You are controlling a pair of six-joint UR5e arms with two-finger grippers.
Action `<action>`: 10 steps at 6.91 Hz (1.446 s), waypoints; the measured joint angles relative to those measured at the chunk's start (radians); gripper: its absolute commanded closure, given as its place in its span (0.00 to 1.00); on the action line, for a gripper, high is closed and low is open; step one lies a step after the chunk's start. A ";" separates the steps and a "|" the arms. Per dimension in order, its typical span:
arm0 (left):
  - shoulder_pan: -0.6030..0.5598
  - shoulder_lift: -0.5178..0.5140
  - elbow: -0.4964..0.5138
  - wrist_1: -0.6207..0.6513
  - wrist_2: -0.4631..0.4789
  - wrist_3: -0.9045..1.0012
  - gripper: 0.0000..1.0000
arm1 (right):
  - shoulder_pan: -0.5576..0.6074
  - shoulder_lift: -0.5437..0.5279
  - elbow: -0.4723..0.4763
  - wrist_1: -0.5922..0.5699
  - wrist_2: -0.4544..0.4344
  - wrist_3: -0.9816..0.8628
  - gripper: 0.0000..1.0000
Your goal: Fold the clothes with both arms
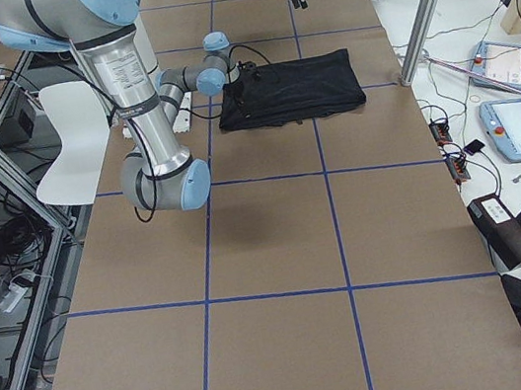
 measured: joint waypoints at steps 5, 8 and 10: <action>0.000 0.000 0.002 0.001 0.000 0.000 0.00 | -0.021 0.005 -0.041 -0.002 -0.017 0.001 0.00; 0.000 0.000 0.004 0.000 -0.001 0.000 0.00 | -0.020 0.005 -0.049 -0.004 -0.016 0.000 0.00; 0.000 0.000 0.005 0.001 -0.002 0.000 0.00 | -0.020 0.005 -0.054 -0.004 -0.015 0.000 0.00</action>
